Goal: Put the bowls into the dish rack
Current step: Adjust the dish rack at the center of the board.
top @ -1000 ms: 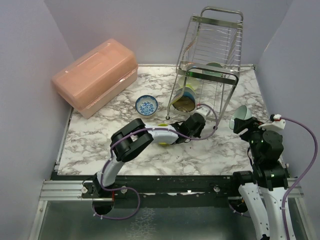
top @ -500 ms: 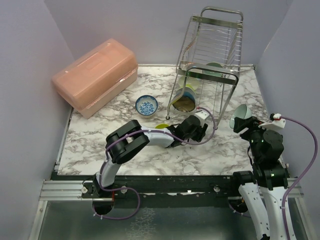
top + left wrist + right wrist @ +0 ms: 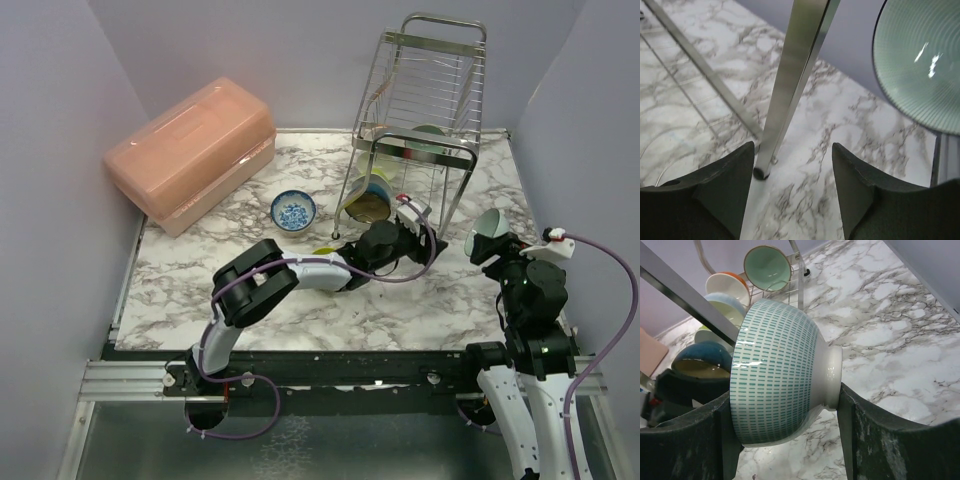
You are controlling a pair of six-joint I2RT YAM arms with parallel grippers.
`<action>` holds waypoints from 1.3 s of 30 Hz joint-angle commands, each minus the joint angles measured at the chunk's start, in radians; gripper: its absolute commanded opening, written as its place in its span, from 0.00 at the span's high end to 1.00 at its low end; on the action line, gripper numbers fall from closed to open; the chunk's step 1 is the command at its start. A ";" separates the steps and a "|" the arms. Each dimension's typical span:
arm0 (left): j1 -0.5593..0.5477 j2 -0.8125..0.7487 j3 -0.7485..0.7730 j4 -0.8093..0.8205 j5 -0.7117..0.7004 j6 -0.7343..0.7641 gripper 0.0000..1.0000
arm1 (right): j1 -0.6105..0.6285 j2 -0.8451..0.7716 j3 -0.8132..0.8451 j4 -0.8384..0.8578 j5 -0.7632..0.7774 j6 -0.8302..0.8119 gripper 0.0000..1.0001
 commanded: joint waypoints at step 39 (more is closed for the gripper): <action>-0.013 -0.152 -0.158 0.112 -0.031 -0.071 1.00 | 0.003 0.048 -0.025 0.161 -0.195 -0.120 0.99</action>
